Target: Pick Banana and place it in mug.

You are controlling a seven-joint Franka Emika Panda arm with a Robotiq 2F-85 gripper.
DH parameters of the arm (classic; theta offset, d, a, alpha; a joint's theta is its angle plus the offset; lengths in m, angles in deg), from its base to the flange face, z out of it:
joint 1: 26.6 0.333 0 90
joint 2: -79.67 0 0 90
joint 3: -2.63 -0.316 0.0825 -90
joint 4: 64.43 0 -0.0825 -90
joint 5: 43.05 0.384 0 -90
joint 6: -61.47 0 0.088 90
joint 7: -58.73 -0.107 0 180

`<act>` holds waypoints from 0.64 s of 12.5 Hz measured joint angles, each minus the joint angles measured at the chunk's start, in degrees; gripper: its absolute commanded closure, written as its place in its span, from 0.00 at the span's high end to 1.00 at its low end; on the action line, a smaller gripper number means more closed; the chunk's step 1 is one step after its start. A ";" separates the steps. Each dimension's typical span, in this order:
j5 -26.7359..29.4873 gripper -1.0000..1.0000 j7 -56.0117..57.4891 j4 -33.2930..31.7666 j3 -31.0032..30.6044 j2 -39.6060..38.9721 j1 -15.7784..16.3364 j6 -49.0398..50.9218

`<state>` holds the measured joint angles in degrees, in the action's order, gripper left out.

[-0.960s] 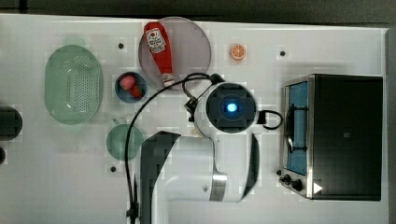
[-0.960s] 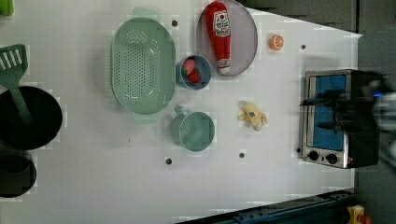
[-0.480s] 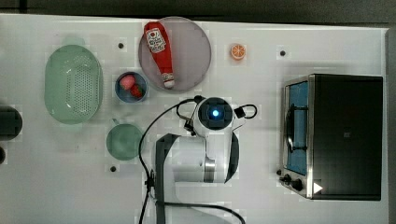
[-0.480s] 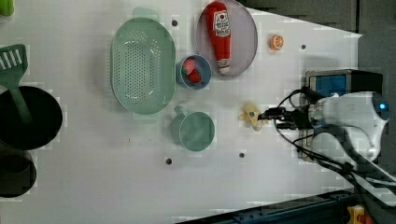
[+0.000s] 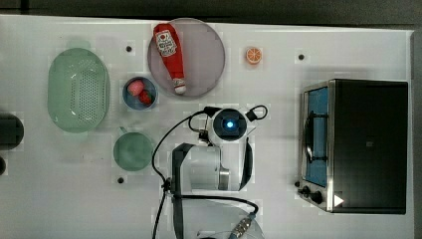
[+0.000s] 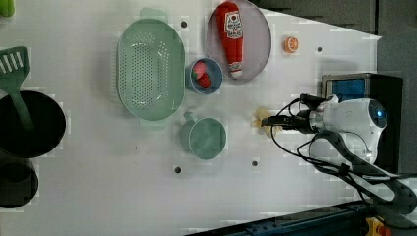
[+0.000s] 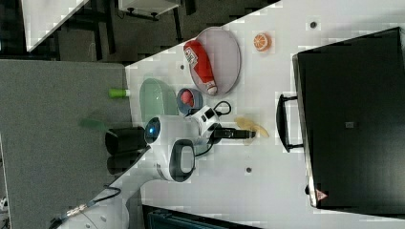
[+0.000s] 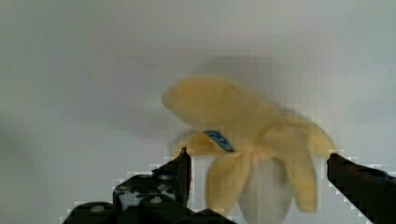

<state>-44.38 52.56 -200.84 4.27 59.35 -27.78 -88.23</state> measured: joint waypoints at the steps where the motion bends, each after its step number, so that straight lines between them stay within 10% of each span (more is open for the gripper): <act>1: 0.09 1.00 0.53 -0.45 -0.08 -0.59 0.24 -1.23; 8: 0.20 0.30 1.71 -2.24 -0.53 -2.53 0.09 -4.98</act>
<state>-44.19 54.27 -203.08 3.74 56.81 -27.69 -93.21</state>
